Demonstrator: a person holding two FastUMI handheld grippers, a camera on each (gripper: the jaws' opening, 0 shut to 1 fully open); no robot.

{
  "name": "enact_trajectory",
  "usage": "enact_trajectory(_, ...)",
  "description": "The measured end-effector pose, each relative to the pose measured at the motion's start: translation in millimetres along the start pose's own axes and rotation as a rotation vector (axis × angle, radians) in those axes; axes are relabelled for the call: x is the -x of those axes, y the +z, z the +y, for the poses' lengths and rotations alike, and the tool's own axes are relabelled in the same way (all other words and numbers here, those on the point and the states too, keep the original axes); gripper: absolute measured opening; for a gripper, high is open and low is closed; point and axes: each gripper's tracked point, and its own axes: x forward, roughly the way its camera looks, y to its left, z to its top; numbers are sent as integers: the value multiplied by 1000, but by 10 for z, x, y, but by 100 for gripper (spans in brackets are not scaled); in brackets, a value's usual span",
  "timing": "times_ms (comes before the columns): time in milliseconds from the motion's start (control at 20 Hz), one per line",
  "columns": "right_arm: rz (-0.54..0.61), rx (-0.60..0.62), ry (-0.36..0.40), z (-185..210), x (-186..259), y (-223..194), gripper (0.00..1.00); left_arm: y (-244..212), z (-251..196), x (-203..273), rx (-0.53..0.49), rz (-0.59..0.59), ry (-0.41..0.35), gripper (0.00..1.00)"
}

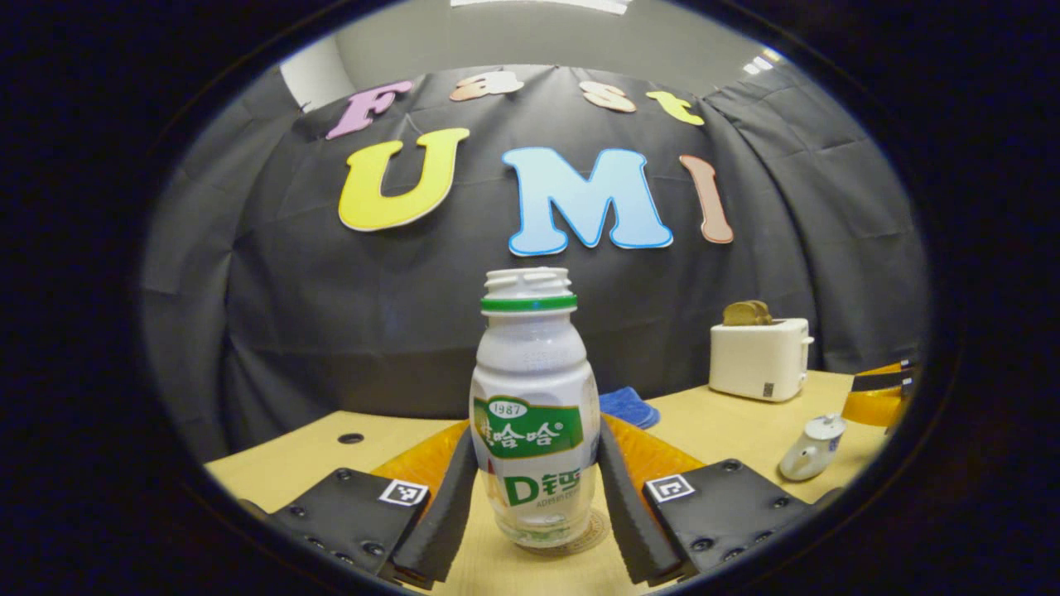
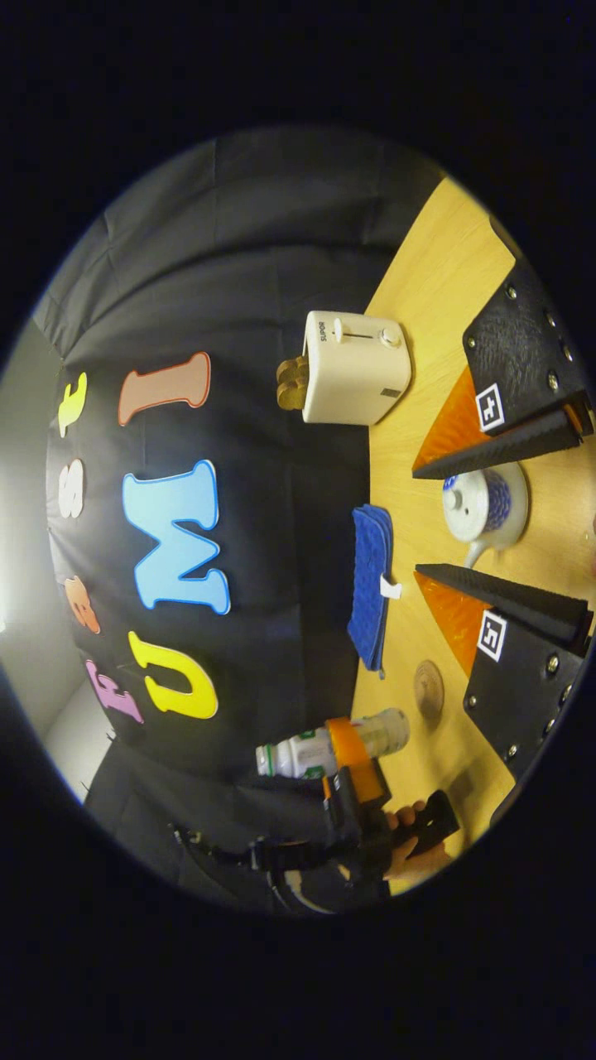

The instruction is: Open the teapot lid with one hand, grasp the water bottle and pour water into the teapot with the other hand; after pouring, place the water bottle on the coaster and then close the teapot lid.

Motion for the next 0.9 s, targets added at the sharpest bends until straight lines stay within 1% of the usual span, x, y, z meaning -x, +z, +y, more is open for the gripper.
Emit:
enact_trajectory(150,-33,24,7,30,59,107,64,-284,36,-230,-73,70,5,85)
enact_trajectory(300,-26,26,13,42,49,82,64,-478,-47,-304,-67,108,-22,86)
enact_trajectory(400,-13,19,22,70,48,55,64,-501,-61,-328,-88,111,-25,86)
enact_trajectory(550,-8,18,39,105,48,52,64,-499,-98,-373,-81,104,-37,86)
enact_trajectory(700,-1,15,42,103,35,16,64,-513,-90,-375,-92,102,-30,86)
enact_trajectory(800,2,15,42,102,33,10,64,-508,-78,-376,-75,97,-33,86)
enact_trajectory(900,3,27,36,92,24,1,64,-513,-128,-364,-40,97,-57,87)
